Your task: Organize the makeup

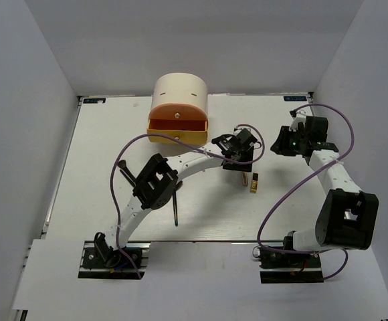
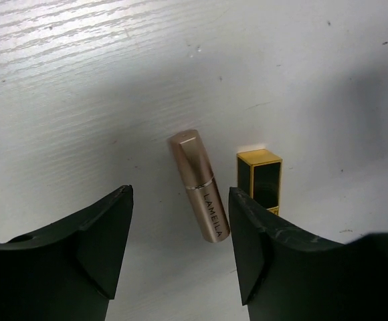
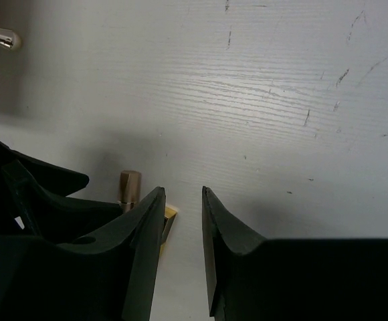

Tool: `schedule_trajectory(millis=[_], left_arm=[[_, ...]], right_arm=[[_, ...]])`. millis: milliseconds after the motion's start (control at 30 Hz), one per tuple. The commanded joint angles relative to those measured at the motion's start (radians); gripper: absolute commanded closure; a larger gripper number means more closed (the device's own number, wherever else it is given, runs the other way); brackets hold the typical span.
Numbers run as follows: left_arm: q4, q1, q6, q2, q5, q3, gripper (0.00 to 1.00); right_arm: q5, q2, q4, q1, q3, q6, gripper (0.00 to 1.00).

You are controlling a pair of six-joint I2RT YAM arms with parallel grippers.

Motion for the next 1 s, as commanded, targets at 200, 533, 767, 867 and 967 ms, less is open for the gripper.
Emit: schedule_trajectory(millis=[200,533,767,867,967], left_arm=[[0.016,-0.029,-0.008,0.039,-0.021,0.057,0.34],[-0.062,-0.047,-0.001,0.085,-0.099,0.056,0.47],[-0.139,-0.047,0.026,0.072,-0.170,-0.042,0.58],[-0.116,-0.047,0.041,0.026,-0.158,-0.159,0.69],[-0.056,-0.047,0.060,-0.055,-0.120,-0.268,0.84]], right_arm=[[-0.041,-0.023,0.044,-0.009,-0.007,0.027,0.66],[-0.052,-0.028,0.049,-0.013,-0.013,0.039,0.66],[-0.065,-0.028,0.058,-0.013,-0.015,0.050,0.67],[-0.071,-0.028,0.059,-0.014,-0.018,0.053,0.67],[-0.077,-0.031,0.058,-0.013,-0.025,0.050,0.67]])
